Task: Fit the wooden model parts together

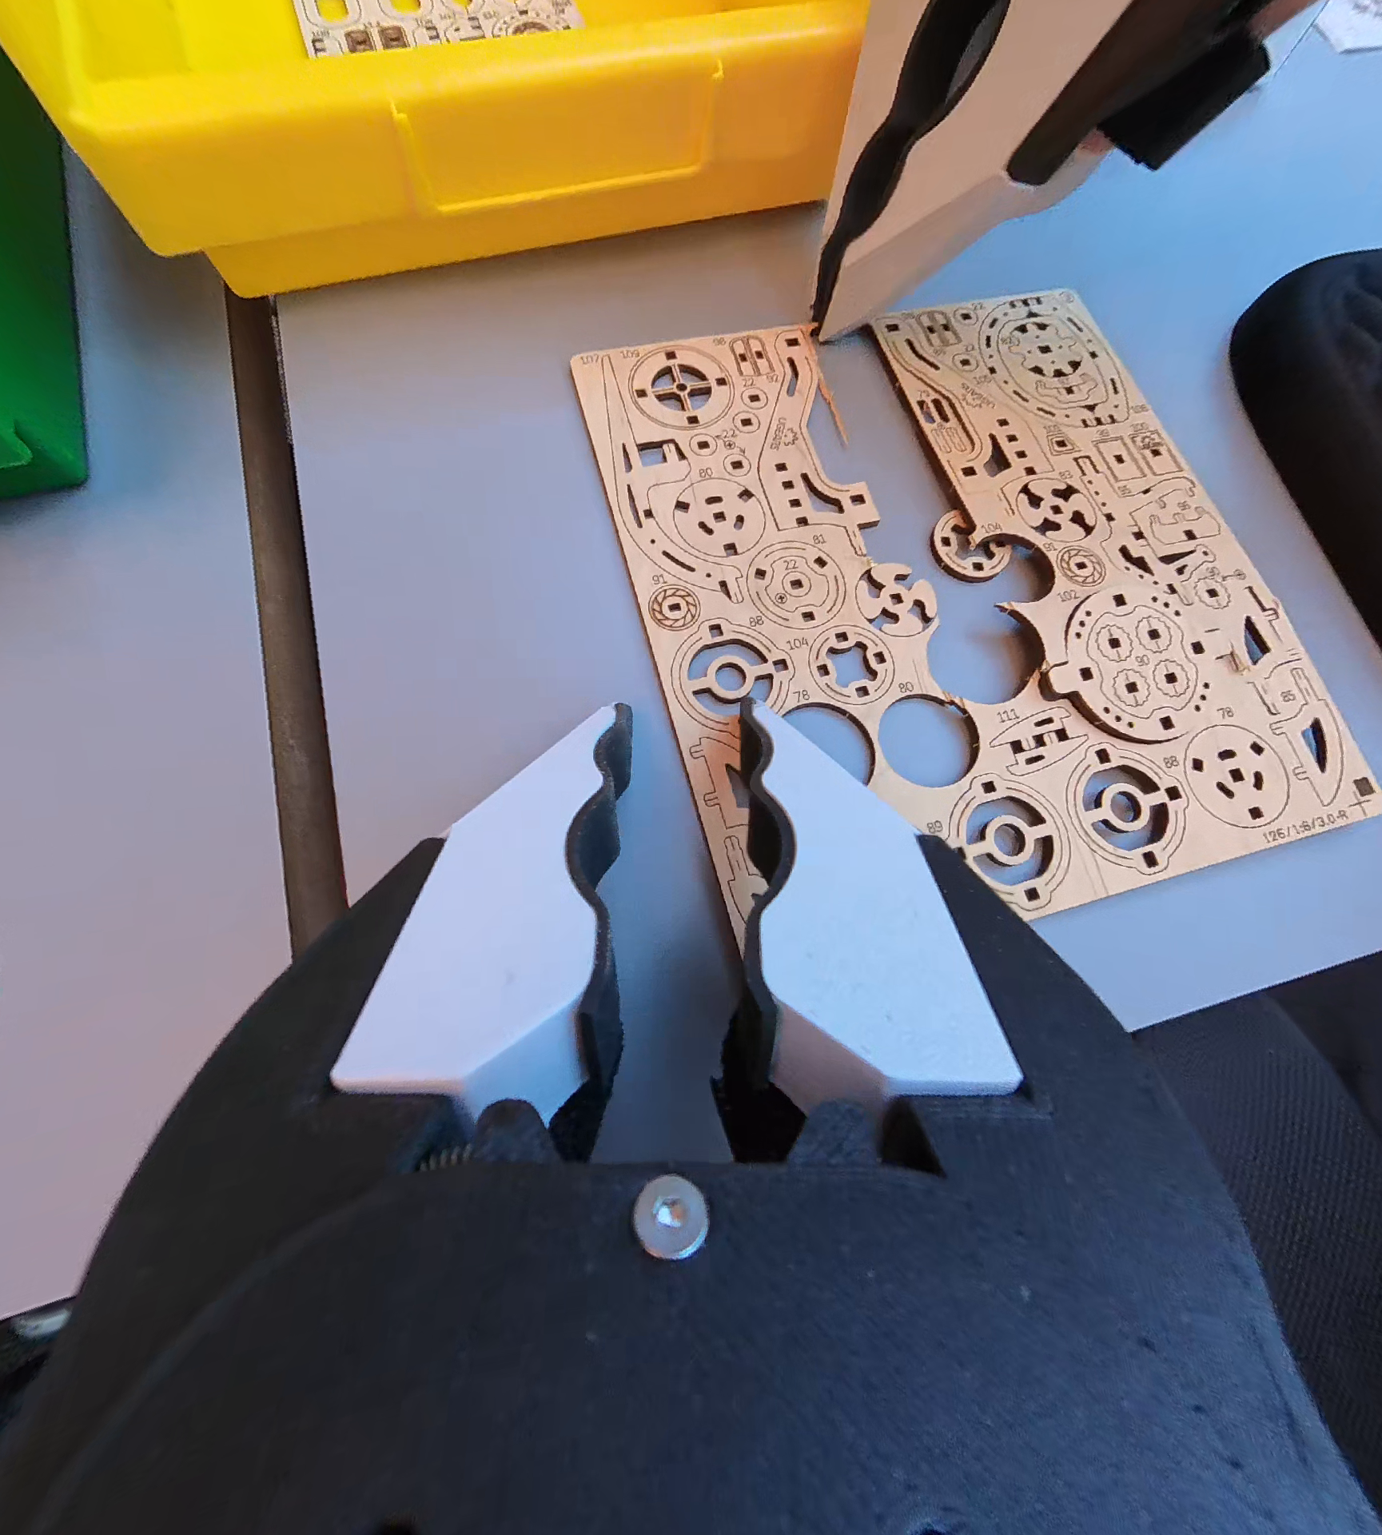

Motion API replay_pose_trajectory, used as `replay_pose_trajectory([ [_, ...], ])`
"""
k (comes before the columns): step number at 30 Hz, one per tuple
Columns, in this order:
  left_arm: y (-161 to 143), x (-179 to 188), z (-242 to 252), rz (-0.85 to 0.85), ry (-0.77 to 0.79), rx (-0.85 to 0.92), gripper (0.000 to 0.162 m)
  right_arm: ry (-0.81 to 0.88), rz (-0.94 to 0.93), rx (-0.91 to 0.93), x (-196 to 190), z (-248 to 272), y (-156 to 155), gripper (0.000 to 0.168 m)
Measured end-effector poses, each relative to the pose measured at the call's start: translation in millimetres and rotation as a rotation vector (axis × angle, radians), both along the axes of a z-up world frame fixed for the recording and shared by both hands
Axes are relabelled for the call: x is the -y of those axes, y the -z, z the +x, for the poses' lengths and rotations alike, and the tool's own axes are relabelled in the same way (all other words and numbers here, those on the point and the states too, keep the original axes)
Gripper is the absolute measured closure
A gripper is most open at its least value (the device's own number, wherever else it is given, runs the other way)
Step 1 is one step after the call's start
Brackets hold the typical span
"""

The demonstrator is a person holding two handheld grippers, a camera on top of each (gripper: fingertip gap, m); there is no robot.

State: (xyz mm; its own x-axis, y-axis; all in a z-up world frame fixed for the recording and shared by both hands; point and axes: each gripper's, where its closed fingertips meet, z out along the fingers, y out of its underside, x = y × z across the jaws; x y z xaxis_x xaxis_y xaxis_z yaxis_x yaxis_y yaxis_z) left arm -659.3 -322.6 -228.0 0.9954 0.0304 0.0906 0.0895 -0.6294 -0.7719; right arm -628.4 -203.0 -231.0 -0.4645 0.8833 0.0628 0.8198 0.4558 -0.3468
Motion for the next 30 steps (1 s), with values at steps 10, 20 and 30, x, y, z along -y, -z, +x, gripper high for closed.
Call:
replay_pose_trajectory([
  [10, -12.4, -11.6, -7.3, 0.068, 0.055, 0.208, 0.126, 0.0, 0.097, -0.245, -6.0, -8.6, -27.3, 0.168],
  [20, -28.4, -30.6, 4.9, 0.097, 0.207, 0.572, 0.123, -0.011, 0.161, -0.482, -3.5, -11.7, -74.4, 0.168],
  [30, -75.1, -25.7, 24.5, 0.276, 0.326, 0.584, 0.159, 0.094, 0.074, -0.694, -14.3, 0.3, -103.3, 0.122],
])
